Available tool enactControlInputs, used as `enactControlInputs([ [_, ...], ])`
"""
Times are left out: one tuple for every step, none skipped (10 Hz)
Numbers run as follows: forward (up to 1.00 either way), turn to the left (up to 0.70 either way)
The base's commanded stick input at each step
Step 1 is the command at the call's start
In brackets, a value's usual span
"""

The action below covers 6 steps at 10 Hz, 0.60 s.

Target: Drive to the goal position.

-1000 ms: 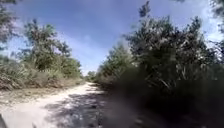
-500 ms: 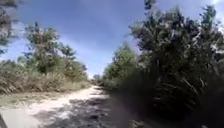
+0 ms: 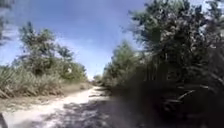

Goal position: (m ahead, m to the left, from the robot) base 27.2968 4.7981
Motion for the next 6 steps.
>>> enactControlInputs([
  [0.7,0.0],
  [0.7,0.0],
  [0.7,0.0],
  [0.7,0.0],
  [0.7,0.0],
  [0.7,0.07],
])
